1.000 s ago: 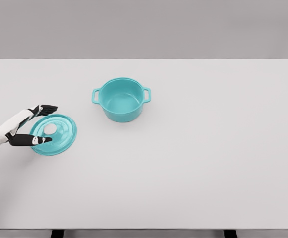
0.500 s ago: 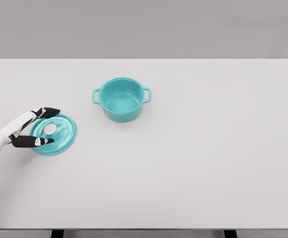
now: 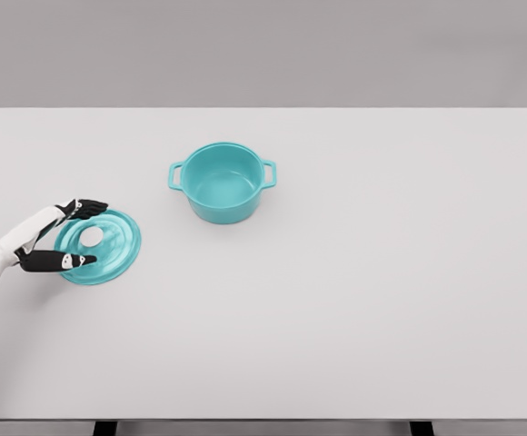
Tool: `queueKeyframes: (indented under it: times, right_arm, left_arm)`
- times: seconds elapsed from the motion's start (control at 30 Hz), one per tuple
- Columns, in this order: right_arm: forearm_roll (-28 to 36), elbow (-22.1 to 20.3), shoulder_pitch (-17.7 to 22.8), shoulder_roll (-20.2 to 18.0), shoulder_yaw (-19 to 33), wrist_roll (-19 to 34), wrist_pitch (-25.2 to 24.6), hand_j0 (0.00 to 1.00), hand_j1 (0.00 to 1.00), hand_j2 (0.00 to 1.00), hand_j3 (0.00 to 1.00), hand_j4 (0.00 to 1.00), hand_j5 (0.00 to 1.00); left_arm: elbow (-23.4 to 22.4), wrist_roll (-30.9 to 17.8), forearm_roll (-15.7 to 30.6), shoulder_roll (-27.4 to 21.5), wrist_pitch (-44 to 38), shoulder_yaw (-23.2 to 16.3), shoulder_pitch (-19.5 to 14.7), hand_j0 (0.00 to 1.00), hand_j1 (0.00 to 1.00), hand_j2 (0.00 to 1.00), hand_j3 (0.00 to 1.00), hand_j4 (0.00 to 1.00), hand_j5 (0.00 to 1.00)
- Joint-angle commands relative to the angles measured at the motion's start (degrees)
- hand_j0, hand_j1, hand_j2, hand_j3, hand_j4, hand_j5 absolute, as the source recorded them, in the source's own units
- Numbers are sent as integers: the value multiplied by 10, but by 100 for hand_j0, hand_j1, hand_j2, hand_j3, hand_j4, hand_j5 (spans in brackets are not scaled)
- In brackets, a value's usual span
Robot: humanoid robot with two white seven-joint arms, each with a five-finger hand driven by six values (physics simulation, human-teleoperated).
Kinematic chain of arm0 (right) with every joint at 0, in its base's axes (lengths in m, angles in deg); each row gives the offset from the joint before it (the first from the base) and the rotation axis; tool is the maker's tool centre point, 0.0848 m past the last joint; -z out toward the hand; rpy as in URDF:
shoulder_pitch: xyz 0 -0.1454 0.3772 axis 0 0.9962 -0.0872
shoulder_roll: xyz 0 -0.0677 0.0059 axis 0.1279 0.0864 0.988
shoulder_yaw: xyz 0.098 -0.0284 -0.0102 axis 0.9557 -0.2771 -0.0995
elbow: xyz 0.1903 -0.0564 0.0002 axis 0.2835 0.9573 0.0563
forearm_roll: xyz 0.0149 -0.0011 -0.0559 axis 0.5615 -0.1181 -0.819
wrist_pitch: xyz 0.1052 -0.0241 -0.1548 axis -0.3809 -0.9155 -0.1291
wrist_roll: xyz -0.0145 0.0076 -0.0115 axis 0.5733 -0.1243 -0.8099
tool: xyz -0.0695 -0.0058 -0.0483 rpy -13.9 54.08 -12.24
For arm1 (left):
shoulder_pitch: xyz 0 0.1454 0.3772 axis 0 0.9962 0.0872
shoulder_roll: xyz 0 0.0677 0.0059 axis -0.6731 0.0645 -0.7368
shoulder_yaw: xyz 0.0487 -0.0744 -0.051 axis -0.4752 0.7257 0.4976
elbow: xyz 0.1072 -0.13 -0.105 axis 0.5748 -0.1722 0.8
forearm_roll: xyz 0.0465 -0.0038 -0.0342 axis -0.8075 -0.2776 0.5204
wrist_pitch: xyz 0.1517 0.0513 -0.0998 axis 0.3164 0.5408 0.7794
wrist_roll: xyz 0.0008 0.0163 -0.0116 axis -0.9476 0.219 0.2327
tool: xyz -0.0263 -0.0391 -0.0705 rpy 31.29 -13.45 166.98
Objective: Cover the pot with left arm
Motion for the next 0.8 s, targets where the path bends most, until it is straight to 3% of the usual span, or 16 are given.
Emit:
queueKeyframes:
  times: [0.0, 0.53, 0.77]
  right_arm:
    - [0, 0, 0, 0, 0, 0, 0, 100, 100, 100, 100, 100, 100]
    - [0, 0, 0, 0, 0, 0, 0, 100, 100, 100, 100, 100, 100]
    - [0, 0, 0, 0, 0, 0, 0, 100, 100, 100, 100, 100, 100]
  left_arm:
    - [0, 0, 3, -2, 0, 0, 0, 82, 82, 82, 82, 82, 82]
    - [-14, 1, 2, 2, 0, 0, -1, 81, 81, 81, 81, 81, 81]
    - [-15, 0, 2, 1, 1, -1, 0, 66, 66, 66, 66, 66, 66]
